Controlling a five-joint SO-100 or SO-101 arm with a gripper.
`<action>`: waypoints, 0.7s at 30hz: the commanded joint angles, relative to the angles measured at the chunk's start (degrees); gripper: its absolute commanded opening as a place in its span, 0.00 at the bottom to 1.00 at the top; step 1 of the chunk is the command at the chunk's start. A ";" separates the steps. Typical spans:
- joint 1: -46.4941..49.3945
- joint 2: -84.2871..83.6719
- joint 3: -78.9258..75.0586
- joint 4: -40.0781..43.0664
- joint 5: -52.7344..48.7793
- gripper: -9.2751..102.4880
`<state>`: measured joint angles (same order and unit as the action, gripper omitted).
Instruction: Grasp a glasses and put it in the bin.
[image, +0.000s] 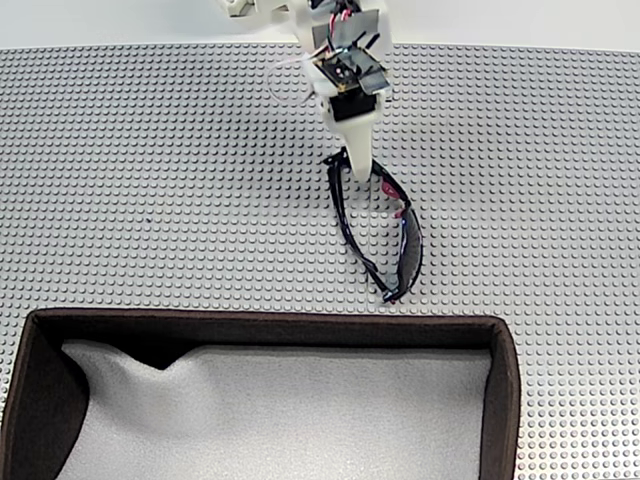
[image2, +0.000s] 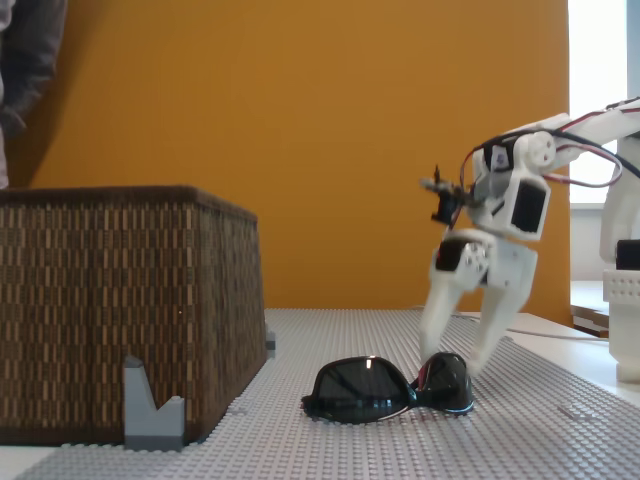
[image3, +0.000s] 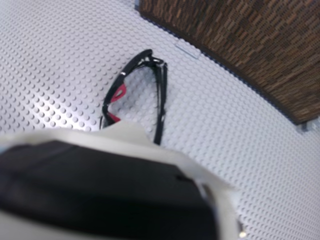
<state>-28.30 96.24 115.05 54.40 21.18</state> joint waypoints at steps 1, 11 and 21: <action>-0.35 -0.35 -2.29 -1.58 0.00 0.27; -0.09 -2.11 -3.16 -4.83 -2.72 0.08; 1.32 11.16 -5.01 -5.45 -11.51 0.08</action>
<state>-27.07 100.55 112.85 49.48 11.95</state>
